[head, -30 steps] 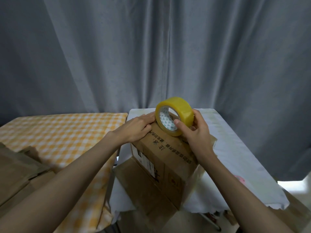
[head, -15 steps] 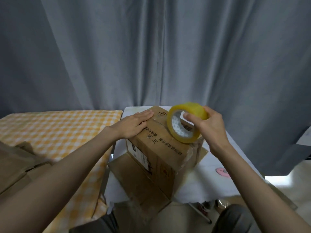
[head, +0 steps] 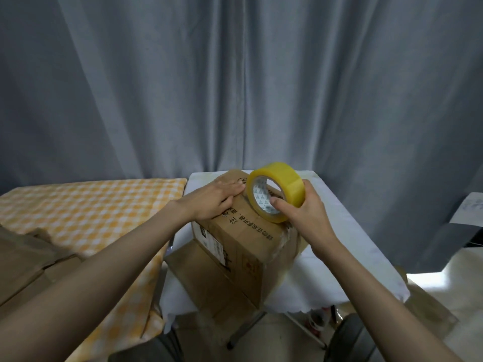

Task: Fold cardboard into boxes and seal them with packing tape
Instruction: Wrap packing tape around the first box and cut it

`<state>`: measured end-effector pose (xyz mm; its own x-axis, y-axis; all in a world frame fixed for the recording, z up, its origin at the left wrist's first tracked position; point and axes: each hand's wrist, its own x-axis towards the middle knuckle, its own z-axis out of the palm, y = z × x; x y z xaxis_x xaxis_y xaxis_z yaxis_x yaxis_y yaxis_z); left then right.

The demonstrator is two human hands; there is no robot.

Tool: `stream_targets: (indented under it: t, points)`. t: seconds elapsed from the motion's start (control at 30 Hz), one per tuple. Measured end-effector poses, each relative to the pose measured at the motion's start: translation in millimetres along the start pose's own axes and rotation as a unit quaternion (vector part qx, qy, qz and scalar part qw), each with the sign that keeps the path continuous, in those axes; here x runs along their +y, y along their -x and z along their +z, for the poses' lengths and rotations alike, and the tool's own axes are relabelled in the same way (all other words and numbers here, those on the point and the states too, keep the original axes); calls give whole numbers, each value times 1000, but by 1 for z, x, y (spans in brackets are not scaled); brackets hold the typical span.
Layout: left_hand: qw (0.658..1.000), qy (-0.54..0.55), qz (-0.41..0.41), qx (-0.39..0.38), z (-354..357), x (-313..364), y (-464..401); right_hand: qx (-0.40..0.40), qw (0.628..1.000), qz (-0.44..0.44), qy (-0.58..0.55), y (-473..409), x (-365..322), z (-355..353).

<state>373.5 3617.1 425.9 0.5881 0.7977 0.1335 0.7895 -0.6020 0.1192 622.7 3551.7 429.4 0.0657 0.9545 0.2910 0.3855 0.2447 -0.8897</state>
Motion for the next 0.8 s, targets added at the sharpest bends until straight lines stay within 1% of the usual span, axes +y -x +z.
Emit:
stream_targets:
  t: [0.07, 0.17, 0.27, 0.43, 0.57, 0.63, 0.8]
  points:
    - [999, 35, 10, 29, 3, 10, 0, 2, 1000, 2, -10, -1, 1, 1]
    - [996, 83, -11, 43, 12, 17, 1, -3, 1000, 7, 6, -2, 0, 2]
    - [995, 71, -59, 29, 20, 16, 3, 6, 999, 12, 30, -5, -11, -3]
    - [997, 54, -49, 7, 20, 12, 3, 34, 996, 27, 80, 0, -29, -34]
    - [997, 45, -53, -21, 18, 12, 1, 6, 984, 67, 164, 21, -21, -68]
    - [997, 38, -52, -30, 17, 11, 1, -18, 977, 65, 204, 31, -16, -74]
    - [998, 25, -41, -42, 17, 11, 2, -51, 967, 62, 242, 41, -7, -74]
